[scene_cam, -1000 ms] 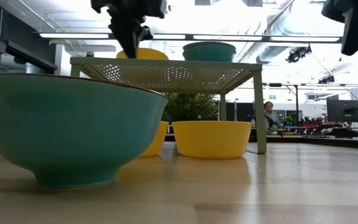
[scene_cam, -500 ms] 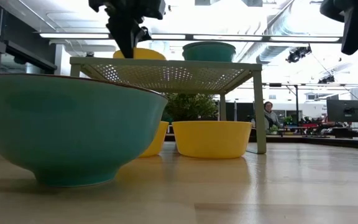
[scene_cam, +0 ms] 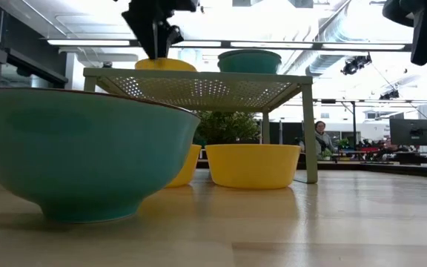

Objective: Pick & Place Mini bowls
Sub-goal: Stack the blue patterned bowl on top of the blue patterned bowl on the shelf

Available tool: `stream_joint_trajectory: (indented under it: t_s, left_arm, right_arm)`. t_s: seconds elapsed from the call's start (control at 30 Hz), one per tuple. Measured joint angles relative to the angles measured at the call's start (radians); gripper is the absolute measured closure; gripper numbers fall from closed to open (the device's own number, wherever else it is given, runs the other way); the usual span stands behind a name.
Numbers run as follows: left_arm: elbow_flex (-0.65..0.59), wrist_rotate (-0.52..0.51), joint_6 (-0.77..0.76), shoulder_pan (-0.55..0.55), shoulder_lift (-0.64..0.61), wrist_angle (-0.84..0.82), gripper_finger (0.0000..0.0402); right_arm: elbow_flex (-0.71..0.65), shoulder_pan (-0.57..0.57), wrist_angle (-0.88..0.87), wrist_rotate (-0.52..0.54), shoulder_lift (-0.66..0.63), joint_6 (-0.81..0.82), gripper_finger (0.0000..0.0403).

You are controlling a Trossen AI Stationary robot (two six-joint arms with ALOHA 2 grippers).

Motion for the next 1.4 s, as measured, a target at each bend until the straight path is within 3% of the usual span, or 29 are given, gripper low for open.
stream_joint_trajectory:
  t_s: [0.23, 0.5, 0.67, 0.8, 1.2, 1.4]
  left_arm:
    - [0.122, -0.002, 0.002, 0.0, 0.0, -0.037, 0.0228]
    - [0.227, -0.006, 0.002, 0.0, 0.0, -0.21, 0.0227]
    - [0.225, -0.008, 0.012, -0.02, -0.009, -0.25, 0.0227]
    - [0.228, -0.024, 0.029, -0.051, -0.045, -0.254, 0.0227]
    - [0.225, -0.209, -0.041, -0.159, -0.175, -0.241, 0.0227]
    - [0.224, -0.232, -0.079, -0.21, -0.201, -0.238, 0.0227]
  right_arm:
    - [0.001, 0.0, -0.001, -0.023, 0.0, -0.002, 0.0221]
    - [0.001, 0.001, -0.004, -0.06, 0.0, 0.0, 0.0222]
    - [0.001, 0.001, -0.007, -0.067, 0.0, -0.006, 0.0222]
    - [0.001, 0.02, -0.007, -0.004, 0.0, -0.044, 0.0222]
    - [0.001, 0.066, -0.012, 0.059, -0.012, -0.062, 0.0222]
    - [0.001, 0.081, -0.025, 0.103, -0.058, -0.072, 0.0222]
